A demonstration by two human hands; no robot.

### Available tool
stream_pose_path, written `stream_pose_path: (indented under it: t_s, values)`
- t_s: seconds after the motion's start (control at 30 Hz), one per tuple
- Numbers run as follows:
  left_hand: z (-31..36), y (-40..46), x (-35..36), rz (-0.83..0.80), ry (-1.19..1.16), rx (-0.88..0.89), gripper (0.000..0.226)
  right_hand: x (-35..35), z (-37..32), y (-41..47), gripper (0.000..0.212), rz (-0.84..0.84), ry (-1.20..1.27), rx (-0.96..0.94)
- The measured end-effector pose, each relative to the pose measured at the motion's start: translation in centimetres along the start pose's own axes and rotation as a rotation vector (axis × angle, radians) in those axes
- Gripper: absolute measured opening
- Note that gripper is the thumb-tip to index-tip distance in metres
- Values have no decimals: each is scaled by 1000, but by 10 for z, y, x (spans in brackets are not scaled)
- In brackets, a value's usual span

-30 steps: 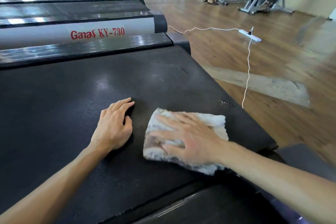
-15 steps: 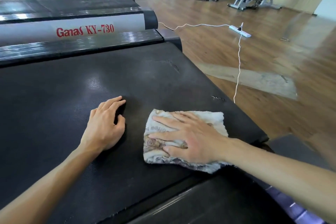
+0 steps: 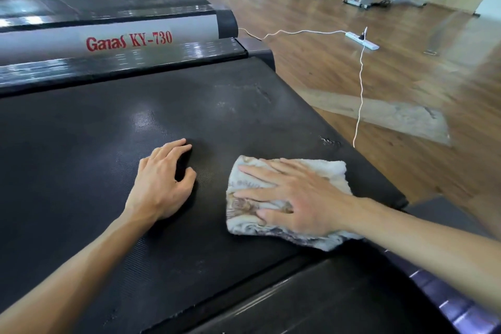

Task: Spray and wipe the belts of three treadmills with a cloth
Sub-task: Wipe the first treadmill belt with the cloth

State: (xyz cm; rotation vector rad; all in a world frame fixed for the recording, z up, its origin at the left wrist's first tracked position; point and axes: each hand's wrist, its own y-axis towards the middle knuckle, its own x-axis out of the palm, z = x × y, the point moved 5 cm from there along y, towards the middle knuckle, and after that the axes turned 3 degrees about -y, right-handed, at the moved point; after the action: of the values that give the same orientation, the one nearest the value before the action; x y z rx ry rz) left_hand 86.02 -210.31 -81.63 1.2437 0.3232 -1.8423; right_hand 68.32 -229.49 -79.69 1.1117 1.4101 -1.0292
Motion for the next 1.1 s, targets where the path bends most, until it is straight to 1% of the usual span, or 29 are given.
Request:
stream_pose_path:
  t_s: [0.07,0.13,0.23,0.27,0.37,0.43,0.47,0.57,0.63,0.7,0.77,0.83,0.87,0.93,1.03,1.1]
  values:
    - [1,0,0,-2,8,-2,65,-3,19,-7,52,-20,14,35]
    - [3,1,0,3,10,-7,69,-8,41,-1,53,-6,16,105]
    - [7,0,-1,50,14,-20,69,-9,42,21,56,12,-20,201]
    - [8,-1,-3,74,20,-22,67,-7,34,26,57,6,-33,190]
    - [7,-5,-7,138,25,-31,63,-2,7,12,54,6,-41,67]
    - [6,-6,-8,154,23,-35,61,-2,8,-5,51,17,-20,29]
    - [5,-6,-8,158,20,-37,60,-3,14,-10,51,13,-10,39]
    - [8,-4,-8,159,30,-40,59,-7,39,-1,55,4,-1,157]
    - [7,-4,-8,160,39,-39,59,-6,39,17,56,6,-24,226]
    - [7,-5,-8,162,28,-36,58,-3,22,24,51,15,-57,184]
    - [7,-5,-8,164,20,-30,59,-2,4,13,48,47,-65,83]
    - [6,-5,-8,170,29,-31,59,-2,0,-8,47,59,-16,30]
    - [6,-5,-8,171,34,-33,58,-2,7,-17,48,52,4,33]
    - [6,-5,-8,171,35,-42,57,-3,30,-27,51,23,15,105]
    - [7,-5,-7,166,43,-39,57,-9,67,-16,55,36,1,287]
    - [8,-5,-7,161,56,-33,57,-11,71,1,62,42,-16,356]
